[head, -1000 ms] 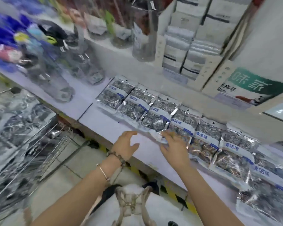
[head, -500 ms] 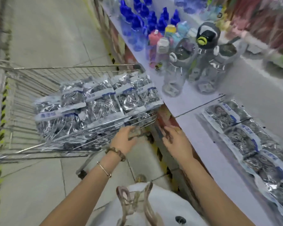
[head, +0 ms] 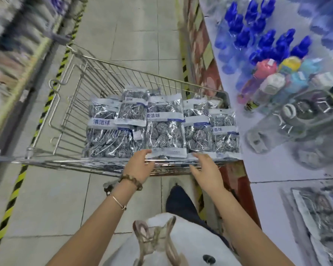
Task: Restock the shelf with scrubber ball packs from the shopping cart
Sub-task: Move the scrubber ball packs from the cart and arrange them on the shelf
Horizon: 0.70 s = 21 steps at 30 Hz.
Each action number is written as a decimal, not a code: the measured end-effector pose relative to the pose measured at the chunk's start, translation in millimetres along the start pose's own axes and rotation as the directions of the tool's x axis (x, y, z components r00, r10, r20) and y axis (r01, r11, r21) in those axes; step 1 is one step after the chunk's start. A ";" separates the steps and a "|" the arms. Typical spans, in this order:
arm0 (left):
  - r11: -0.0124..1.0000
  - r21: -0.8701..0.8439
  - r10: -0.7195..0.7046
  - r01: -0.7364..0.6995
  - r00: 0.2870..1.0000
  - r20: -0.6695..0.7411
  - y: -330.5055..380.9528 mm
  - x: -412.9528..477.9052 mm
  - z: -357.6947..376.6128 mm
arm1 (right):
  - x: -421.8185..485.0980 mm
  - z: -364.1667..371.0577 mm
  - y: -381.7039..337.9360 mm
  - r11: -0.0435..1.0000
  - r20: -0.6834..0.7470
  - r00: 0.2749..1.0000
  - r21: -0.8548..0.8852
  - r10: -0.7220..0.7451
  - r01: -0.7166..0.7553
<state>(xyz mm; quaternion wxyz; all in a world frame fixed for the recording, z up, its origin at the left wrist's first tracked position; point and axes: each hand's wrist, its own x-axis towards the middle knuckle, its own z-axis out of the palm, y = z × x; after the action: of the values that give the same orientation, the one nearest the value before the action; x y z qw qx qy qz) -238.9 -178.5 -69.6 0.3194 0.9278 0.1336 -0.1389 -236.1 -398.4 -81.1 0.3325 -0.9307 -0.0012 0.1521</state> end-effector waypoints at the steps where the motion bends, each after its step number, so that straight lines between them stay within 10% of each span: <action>1: 1.000 0.000 -0.012 0.012 1.000 -0.007 1.8 10.5 -1.7 | 14.5 -2.8 -2.9 1.000 0.015 1.000 0.006 -0.008 0.008; 11: 0.988 -0.064 -0.143 0.140 0.988 -0.058 34.4 121.7 -33.3 | 161.1 -41.8 -27.0 0.997 0.063 0.997 -0.064 -0.043 0.047; 21: 0.931 0.007 -0.365 0.366 0.930 -0.055 -20.4 197.6 -65.2 | 192.6 -0.5 -29.6 0.964 0.244 0.934 -0.114 0.262 -0.240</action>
<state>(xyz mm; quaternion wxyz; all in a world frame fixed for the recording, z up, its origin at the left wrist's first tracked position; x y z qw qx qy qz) -51.5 -90.5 -99.4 0.2765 0.8928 0.3108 -0.1727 -49.4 -355.7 -116.8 0.2688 -0.9086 0.0684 0.3123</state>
